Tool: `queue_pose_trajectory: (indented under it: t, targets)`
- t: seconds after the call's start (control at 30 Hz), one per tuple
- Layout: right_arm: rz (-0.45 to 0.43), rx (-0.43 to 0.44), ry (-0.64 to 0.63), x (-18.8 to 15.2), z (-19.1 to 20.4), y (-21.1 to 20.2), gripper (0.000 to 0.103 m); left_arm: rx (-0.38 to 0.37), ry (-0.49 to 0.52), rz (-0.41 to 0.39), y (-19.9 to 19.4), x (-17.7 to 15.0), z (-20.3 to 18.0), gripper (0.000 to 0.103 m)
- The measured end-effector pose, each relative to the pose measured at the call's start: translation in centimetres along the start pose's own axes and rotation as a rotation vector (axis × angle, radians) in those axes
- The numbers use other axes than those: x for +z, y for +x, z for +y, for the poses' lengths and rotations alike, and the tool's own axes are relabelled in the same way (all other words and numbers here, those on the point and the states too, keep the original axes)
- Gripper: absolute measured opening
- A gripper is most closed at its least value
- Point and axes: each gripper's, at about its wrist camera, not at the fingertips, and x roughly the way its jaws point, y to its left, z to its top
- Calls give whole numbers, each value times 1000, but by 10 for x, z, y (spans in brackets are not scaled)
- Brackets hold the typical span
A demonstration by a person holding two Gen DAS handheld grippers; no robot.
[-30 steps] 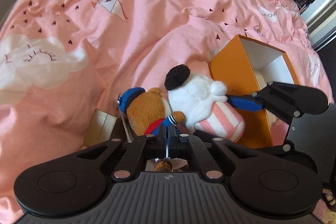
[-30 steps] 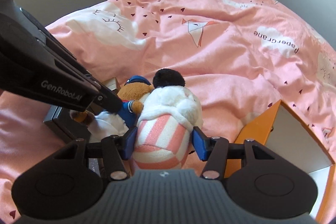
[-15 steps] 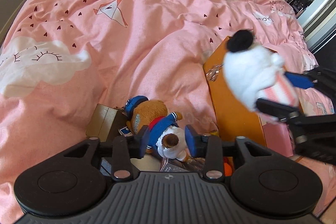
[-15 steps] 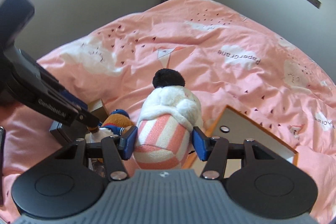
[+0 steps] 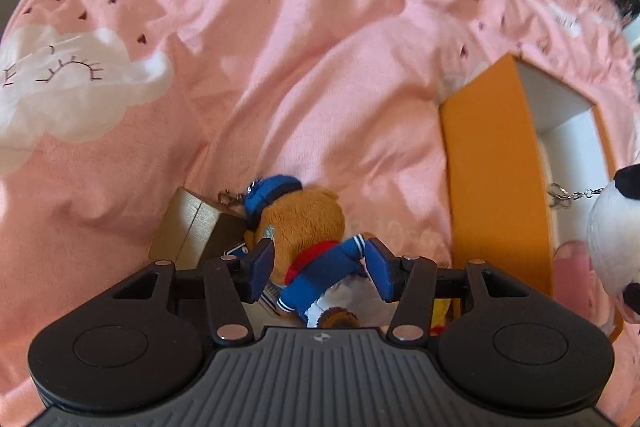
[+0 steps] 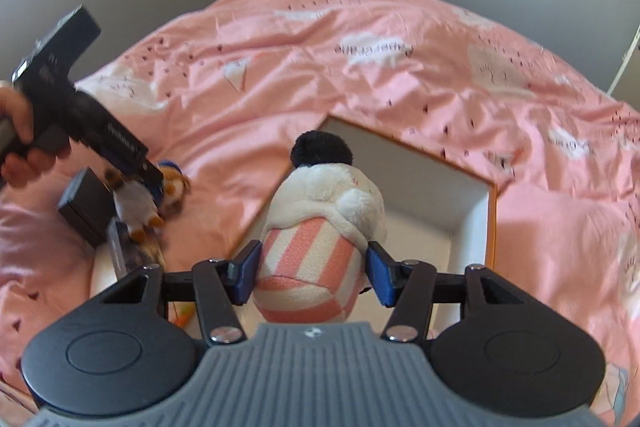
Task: Organize objects
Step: 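Lower the striped plush into the box with the right tool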
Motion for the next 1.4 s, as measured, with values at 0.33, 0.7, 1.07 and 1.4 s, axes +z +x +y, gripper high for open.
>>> queue_pose_trajectory:
  t: [0.33, 0.7, 1.07, 1.4]
  targets:
    - [155, 76, 123, -39, -20, 37, 58, 133, 118, 107, 29, 6, -32, 63]
    - [318, 104, 213, -59, -23, 72, 61, 80, 92, 103, 27, -4, -20, 50]
    - [360, 112, 158, -55, -25, 57, 63, -94, -123, -22, 0, -21, 18, 43]
    - [321, 146, 89, -51, -20, 49, 48, -172, -141, -122, -40, -24, 10, 42]
